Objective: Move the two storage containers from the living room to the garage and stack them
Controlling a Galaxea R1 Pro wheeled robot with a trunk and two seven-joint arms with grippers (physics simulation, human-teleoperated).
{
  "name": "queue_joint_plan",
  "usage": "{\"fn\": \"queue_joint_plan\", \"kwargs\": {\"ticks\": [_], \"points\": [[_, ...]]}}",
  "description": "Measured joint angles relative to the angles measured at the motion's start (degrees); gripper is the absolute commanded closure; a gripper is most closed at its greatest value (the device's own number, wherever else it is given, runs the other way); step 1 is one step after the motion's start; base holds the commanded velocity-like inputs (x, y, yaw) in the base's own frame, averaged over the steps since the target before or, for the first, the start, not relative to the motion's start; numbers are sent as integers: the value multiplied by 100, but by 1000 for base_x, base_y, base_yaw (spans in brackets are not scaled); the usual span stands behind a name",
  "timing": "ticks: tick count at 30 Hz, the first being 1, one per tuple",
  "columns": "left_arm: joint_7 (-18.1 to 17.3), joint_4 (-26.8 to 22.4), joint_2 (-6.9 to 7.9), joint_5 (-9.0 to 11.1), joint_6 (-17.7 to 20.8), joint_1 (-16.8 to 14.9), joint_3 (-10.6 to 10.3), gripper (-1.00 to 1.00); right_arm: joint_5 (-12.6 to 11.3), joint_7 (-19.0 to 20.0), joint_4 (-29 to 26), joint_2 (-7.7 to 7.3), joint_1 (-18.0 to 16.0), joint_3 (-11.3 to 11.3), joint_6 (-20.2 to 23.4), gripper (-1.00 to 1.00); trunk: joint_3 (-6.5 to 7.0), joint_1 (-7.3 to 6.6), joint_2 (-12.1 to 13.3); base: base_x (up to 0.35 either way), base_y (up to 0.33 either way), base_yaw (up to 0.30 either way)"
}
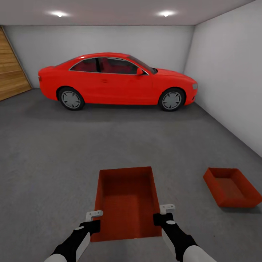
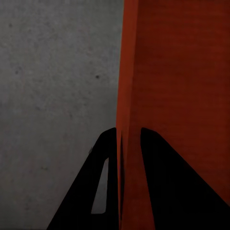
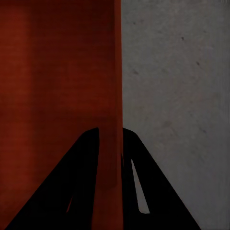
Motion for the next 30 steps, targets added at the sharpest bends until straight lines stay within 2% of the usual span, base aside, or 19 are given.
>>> {"fn": "queue_joint_plan", "kwargs": {"ticks": [30], "points": [[0, -1, 0, 1, 0, 0, 0, 100, -1, 0, 3, 0, -3, 3, 0, 100, 0, 0, 0, 336, 0, 0]]}}
